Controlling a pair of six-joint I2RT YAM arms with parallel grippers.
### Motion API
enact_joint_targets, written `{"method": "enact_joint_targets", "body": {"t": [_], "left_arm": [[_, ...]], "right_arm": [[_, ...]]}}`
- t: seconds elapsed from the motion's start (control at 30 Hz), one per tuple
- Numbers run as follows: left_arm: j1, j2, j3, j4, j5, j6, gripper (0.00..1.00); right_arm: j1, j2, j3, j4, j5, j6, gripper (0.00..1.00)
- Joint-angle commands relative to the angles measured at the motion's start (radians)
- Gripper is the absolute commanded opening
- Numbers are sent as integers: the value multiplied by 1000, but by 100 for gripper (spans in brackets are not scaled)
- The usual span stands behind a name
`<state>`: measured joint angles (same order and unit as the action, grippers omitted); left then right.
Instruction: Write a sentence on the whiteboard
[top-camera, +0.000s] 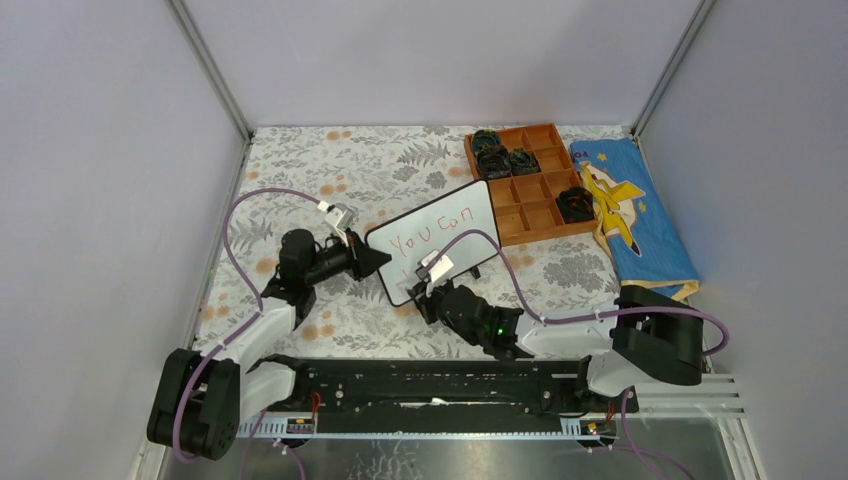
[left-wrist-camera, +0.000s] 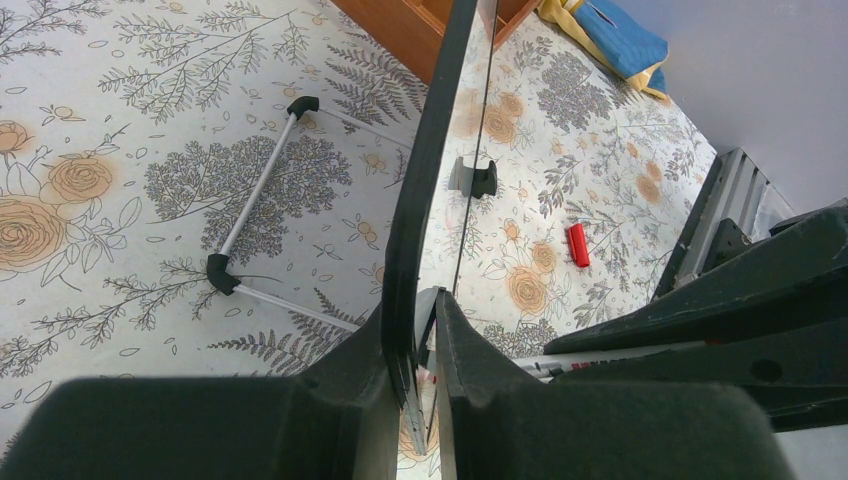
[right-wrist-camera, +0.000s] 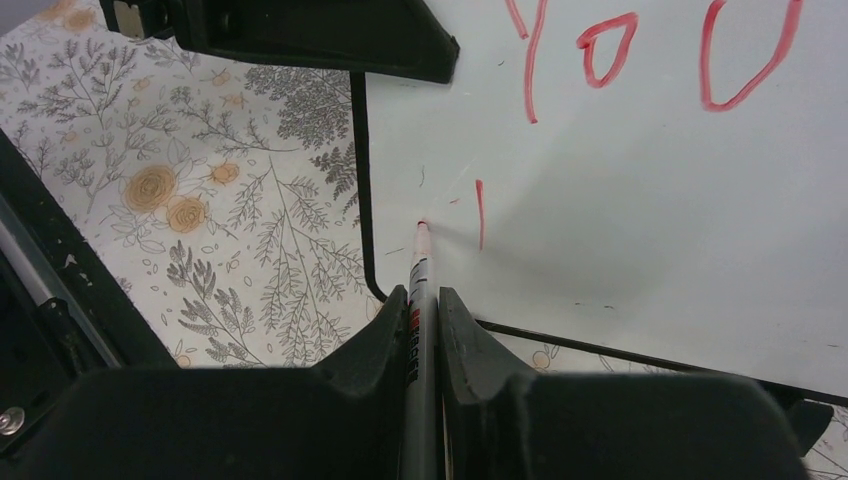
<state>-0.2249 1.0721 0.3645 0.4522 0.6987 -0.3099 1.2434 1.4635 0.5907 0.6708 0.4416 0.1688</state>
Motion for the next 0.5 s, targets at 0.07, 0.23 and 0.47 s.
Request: {"method": "enact_joint_targets", "body": {"t": [0.07,0.23,0.47], "left_arm": [[-2,10,4,-90,-90,103,13],[-2,12,5,-90,-90,103,13],[-3,9,3,-89,-90,104,13]], "right_arm": [[8,17,-9,-6,-6,30,0],[8,10,-16,-41,45,36,0],[5,-12,-19,-71,123,24,0]]}}
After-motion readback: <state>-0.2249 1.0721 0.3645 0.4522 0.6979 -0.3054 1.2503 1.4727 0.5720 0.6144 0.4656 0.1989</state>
